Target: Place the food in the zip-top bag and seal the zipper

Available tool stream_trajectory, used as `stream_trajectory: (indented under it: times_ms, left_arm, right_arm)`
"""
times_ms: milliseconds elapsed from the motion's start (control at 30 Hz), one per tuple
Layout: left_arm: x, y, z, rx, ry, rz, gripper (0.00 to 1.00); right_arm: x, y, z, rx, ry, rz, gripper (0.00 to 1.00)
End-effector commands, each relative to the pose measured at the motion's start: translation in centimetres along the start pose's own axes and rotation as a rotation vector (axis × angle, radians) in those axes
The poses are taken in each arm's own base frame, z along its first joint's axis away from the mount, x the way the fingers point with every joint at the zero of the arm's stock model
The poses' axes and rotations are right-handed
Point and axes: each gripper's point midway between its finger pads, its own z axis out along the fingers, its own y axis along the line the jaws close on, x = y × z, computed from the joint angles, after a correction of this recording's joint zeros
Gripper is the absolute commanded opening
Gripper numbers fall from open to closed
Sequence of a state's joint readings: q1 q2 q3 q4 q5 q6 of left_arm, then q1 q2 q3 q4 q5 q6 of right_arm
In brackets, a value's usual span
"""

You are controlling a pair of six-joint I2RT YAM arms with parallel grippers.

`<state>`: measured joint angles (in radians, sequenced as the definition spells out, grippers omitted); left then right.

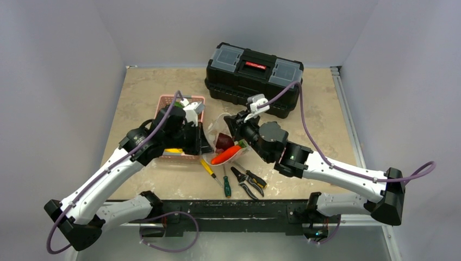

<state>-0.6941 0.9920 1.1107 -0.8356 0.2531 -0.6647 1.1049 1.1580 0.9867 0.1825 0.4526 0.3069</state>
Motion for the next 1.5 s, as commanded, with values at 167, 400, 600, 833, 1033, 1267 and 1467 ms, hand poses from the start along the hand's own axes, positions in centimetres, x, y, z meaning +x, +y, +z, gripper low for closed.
stream_trajectory:
  times_ms: [167, 400, 600, 833, 1033, 1267, 1467]
  left_arm:
    - [-9.4, -7.9, -2.8, 0.232, -0.146, -0.024, 0.0]
    - [-11.6, -4.0, 1.2, 0.145, -0.09, -0.116, 0.0]
    - [-11.5, -4.1, 4.5, 0.22, 0.026, -0.13, 0.0]
    - [-11.0, -2.1, 7.2, 0.164, 0.109, -0.105, 0.0]
    - [-11.0, -0.5, 7.5, 0.094, 0.092, -0.063, 0.13]
    - [-12.8, 0.1, 4.4, 0.055, 0.007, 0.0, 0.39]
    - [-14.8, 6.2, 0.0, -0.14, -0.161, 0.026, 0.54]
  right_arm:
    - [-2.0, -7.4, -3.1, 0.36, -0.005, -0.149, 0.0]
    - [-3.1, -10.0, -5.4, 0.476, -0.018, -0.215, 0.0]
    - [-3.1, -10.2, -3.3, 0.49, -0.016, -0.273, 0.0]
    - [0.0, -11.0, 0.2, 0.454, 0.078, -0.286, 0.0]
    - [1.2, -13.1, -0.7, 0.502, 0.094, -0.239, 0.0]
    - [-1.0, -14.1, -2.3, 0.499, 0.044, -0.189, 0.0]
    - [-0.8, -14.0, -2.6, 0.474, 0.042, -0.183, 0.0]
